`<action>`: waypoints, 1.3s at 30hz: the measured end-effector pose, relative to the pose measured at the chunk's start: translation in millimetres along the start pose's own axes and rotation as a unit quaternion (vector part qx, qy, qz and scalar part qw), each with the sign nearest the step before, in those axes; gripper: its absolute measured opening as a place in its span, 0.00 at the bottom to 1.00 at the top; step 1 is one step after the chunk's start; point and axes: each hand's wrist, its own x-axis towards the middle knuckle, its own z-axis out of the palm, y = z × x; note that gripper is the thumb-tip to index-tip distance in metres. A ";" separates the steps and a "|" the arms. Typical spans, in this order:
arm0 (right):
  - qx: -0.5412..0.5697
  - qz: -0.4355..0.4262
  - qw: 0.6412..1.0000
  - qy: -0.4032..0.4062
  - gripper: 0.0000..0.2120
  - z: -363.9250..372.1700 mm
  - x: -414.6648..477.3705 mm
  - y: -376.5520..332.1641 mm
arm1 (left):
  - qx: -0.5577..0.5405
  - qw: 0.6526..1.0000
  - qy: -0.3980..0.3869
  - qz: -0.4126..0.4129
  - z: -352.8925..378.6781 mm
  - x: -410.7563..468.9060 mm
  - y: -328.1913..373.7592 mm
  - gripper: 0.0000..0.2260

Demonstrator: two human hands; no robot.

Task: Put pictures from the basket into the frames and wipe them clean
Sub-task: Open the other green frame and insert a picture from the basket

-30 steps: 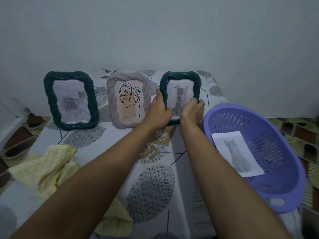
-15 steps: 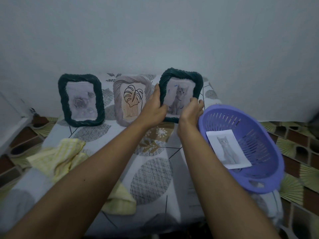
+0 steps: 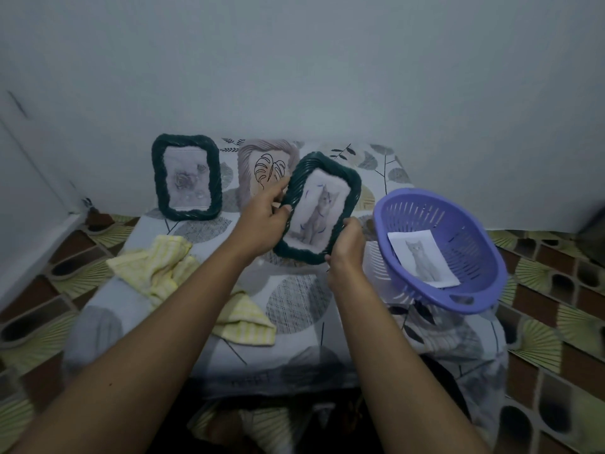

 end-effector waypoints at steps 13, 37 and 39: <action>-0.115 -0.190 0.970 -0.101 0.12 -7.7 -69.2 -6.9 | 0.049 0.996 0.069 -0.010 -28.9 -49.2 -17.0 0.12; -0.104 -0.232 0.967 -0.002 0.10 -14.5 -56.6 -17.5 | 0.209 0.950 0.176 0.148 -31.1 -78.1 -11.0 0.13; -0.102 -0.222 0.970 -0.006 0.12 -17.0 -50.8 -17.4 | 0.189 0.971 0.142 0.038 -37.4 -67.6 -16.6 0.16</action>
